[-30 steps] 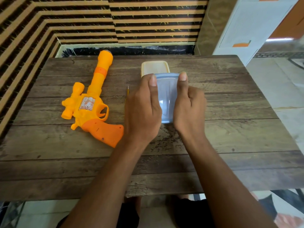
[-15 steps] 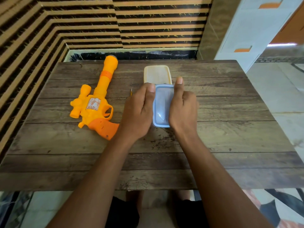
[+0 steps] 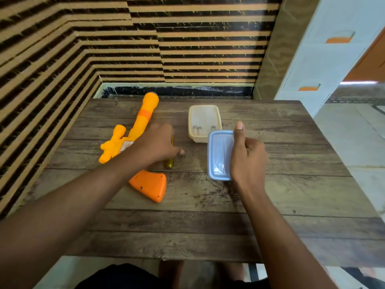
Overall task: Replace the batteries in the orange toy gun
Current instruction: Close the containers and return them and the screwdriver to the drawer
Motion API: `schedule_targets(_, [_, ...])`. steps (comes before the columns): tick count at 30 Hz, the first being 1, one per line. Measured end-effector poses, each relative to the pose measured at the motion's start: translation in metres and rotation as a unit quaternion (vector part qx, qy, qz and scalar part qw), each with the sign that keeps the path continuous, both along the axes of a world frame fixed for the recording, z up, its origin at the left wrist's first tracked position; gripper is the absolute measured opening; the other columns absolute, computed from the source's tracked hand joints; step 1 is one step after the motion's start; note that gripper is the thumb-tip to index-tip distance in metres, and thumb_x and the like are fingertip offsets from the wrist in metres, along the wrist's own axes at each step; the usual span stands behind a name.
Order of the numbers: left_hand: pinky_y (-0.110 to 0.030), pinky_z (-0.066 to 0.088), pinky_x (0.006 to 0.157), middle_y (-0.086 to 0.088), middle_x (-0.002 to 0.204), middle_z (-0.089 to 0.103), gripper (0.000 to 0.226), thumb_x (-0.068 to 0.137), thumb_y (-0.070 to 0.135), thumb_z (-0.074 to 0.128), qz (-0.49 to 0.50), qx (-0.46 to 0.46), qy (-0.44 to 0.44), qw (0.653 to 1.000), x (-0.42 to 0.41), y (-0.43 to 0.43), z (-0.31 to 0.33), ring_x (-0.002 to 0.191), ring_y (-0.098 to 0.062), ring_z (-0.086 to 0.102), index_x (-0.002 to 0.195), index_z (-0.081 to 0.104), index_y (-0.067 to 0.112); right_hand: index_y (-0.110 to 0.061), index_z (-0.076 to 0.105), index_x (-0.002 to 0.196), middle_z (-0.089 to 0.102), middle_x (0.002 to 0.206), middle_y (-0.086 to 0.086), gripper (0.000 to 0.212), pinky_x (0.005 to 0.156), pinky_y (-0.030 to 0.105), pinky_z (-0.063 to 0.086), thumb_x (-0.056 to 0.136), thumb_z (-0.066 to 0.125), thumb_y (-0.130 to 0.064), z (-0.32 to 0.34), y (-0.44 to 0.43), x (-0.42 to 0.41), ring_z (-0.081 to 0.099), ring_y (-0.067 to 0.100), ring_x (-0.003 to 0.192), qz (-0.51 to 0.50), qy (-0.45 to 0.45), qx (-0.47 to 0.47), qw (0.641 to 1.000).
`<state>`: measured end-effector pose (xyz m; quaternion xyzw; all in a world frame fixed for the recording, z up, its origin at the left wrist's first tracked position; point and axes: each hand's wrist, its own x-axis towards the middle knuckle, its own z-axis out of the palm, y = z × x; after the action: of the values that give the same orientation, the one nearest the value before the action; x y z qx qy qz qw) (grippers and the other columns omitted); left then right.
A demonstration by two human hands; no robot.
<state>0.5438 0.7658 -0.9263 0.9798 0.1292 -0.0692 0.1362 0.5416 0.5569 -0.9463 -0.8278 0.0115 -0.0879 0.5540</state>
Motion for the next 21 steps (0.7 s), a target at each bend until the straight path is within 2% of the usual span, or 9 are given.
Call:
schedule_targets(4, [-0.034,0.033,0.062,-0.022,0.101,0.059,0.037,0.086,0.032,0.083,0.038,-0.013,-0.009,0.999,-0.008,-0.007,-0.002,0.095,-0.032,0.057,0.085,0.051,0.015,-0.02,0.032,0.056,0.039,0.05,-0.004,0.064,0.04,0.017,0.026,0.108,0.042,-0.055,-0.004,0.002,0.003,0.037,0.005,0.037,0.005,-0.009,-0.01,1.0])
schedule_targets(6, [-0.035,0.035,0.064,-0.024,0.109,0.061,0.026,0.093,0.024,0.076,0.05,-0.021,-0.021,0.998,-0.013,-0.011,0.008,0.094,-0.032,0.056,0.092,0.054,0.01,-0.02,0.033,0.056,0.039,0.05,-0.006,0.062,0.04,0.016,0.028,0.109,0.043,-0.05,-0.003,0.003,0.002,0.041,0.002,0.038,0.003,-0.013,-0.007,1.0])
schedule_targets(8, [-0.038,0.046,0.072,-0.02,0.11,0.063,0.018,0.099,0.018,0.068,0.064,-0.056,-0.039,0.996,-0.022,-0.015,0.022,0.093,-0.029,0.059,0.098,0.054,0.006,-0.022,0.032,0.057,0.038,0.051,-0.007,0.059,0.042,0.017,0.026,0.111,0.044,-0.045,0.003,0.001,-0.001,0.04,0.002,0.041,-0.003,-0.019,0.007,1.0])
schedule_targets(10, [-0.045,0.057,0.078,-0.013,0.106,0.065,0.008,0.103,0.011,0.059,0.084,-0.173,-0.063,0.979,-0.033,-0.019,0.039,0.088,-0.025,0.069,0.106,0.057,0.003,-0.021,0.033,0.06,0.039,0.053,-0.007,0.057,0.046,0.021,0.024,0.111,0.043,-0.043,0.014,0.003,-0.004,0.038,0.004,0.043,-0.005,-0.029,0.019,0.999])
schedule_targets(13, [-0.042,0.061,0.076,-0.007,0.092,0.061,0.016,0.106,0.001,0.046,0.117,-0.388,-0.084,0.91,-0.052,-0.034,0.068,0.077,-0.019,0.068,0.108,0.06,0.01,-0.021,0.035,0.062,0.039,0.054,-0.007,0.055,0.043,0.018,0.026,0.111,0.043,-0.044,0.036,0.009,-0.013,0.038,0.003,0.043,0.0,-0.045,0.036,0.998])
schedule_targets(15, [-0.034,0.051,0.063,-0.008,0.087,0.058,0.021,0.105,0.001,0.047,0.125,-0.471,-0.092,0.868,-0.066,-0.042,0.084,0.066,-0.016,0.057,0.1,0.063,0.012,-0.022,0.036,0.062,0.04,0.054,-0.008,0.054,0.043,0.017,0.028,0.11,0.045,-0.044,0.057,0.013,-0.021,0.04,0.002,0.043,0.007,-0.062,0.043,0.997])
schedule_targets(17, [-0.028,0.045,0.053,-0.008,0.091,0.059,0.014,0.106,0.012,0.053,0.13,-0.557,-0.094,0.815,-0.079,-0.049,0.097,0.059,-0.012,0.05,0.101,0.066,0.013,-0.025,0.036,0.062,0.042,0.056,-0.009,0.053,0.046,0.016,0.027,0.11,0.045,-0.045,0.077,0.014,-0.03,0.041,0.003,0.047,0.007,-0.071,0.047,0.996])
schedule_targets(19, [-0.024,0.042,0.05,-0.006,0.089,0.06,0.014,0.103,0.023,0.061,0.119,-0.619,-0.091,0.771,-0.092,-0.056,0.107,0.057,-0.01,0.049,0.107,0.067,0.011,-0.026,0.036,0.062,0.043,0.057,-0.009,0.052,0.051,0.024,0.028,0.109,0.046,-0.046,0.097,0.014,-0.039,0.04,0.004,0.051,0.008,-0.077,0.048,0.996])
schedule_targets(21, [-0.023,0.041,0.048,-0.006,0.083,0.057,0.022,0.099,0.021,0.067,0.091,-0.634,-0.092,0.762,-0.1,-0.061,0.113,0.056,-0.009,0.049,0.115,0.067,0.006,-0.026,0.036,0.061,0.043,0.056,-0.009,0.052,0.053,0.028,0.028,0.109,0.048,-0.044,0.112,0.011,-0.048,0.041,0.006,0.051,0.011,-0.09,0.046,0.995])
